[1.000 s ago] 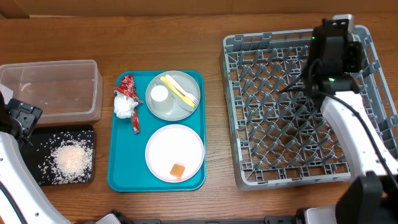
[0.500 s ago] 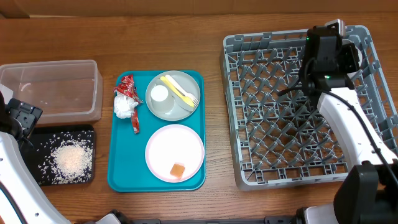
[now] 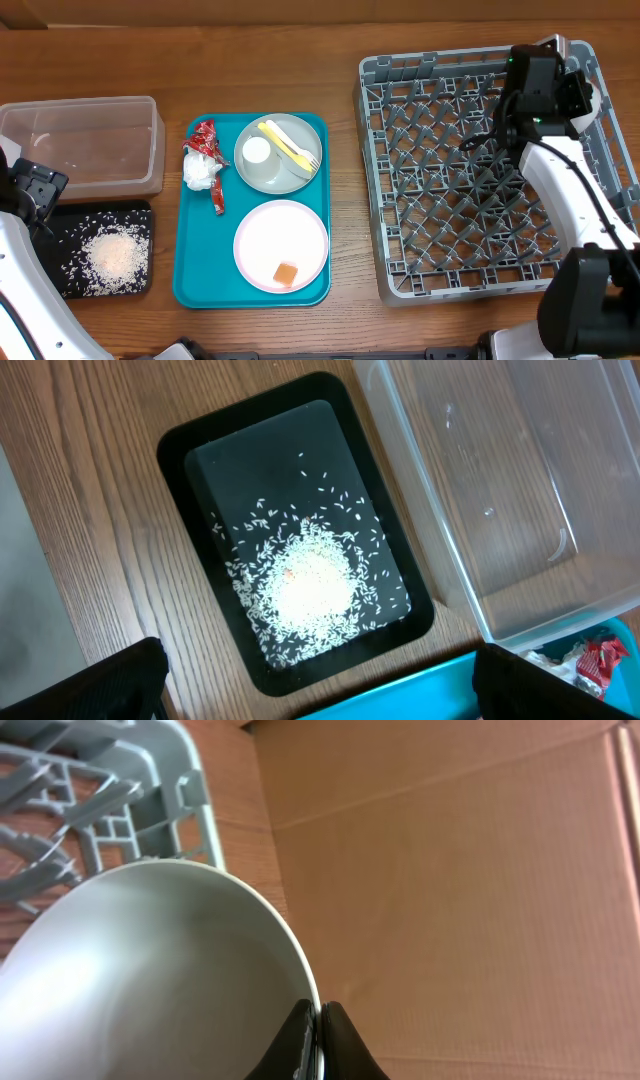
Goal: Sort waste into correct bins and load items into the dishwasher rack
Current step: 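Release the bowl in the rack and pull the right gripper back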
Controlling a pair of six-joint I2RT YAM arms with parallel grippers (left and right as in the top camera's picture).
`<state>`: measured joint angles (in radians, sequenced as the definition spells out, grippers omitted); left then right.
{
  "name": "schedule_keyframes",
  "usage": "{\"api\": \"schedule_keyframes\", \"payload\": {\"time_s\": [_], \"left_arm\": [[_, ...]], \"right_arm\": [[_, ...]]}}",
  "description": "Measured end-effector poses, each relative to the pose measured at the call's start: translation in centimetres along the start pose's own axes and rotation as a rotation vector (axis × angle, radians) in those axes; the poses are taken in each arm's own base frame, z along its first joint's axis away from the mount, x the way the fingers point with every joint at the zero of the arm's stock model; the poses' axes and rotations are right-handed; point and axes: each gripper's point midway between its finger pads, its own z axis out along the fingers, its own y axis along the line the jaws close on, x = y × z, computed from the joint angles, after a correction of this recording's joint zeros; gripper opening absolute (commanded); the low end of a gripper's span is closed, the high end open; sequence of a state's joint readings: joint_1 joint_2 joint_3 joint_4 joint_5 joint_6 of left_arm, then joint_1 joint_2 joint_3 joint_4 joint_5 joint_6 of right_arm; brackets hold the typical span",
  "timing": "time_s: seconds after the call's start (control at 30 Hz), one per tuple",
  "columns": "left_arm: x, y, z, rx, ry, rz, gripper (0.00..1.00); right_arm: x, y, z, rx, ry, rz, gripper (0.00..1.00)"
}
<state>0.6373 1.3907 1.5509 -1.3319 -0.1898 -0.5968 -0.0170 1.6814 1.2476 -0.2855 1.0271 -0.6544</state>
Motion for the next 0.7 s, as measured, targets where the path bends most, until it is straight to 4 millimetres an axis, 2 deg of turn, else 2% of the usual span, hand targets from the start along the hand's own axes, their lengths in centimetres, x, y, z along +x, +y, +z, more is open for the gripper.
{"api": "schedule_keyframes", "payload": {"time_s": [0.2, 0.33, 0.7], "left_arm": [[0.0, 0.0, 0.0, 0.0, 0.0, 0.0, 1.0], [0.0, 0.0, 0.0, 0.0, 0.0, 0.0, 1.0], [0.0, 0.0, 0.0, 0.0, 0.0, 0.0, 1.0]], "right_arm": [[0.6, 2.5, 1.1, -0.025, 0.032, -0.064, 0.06], [0.5, 2.9, 1.0, -0.028, 0.031, -0.071, 0.06], [-1.1, 5.4, -2.1, -0.074, -0.033, -0.13, 0.1]]}}
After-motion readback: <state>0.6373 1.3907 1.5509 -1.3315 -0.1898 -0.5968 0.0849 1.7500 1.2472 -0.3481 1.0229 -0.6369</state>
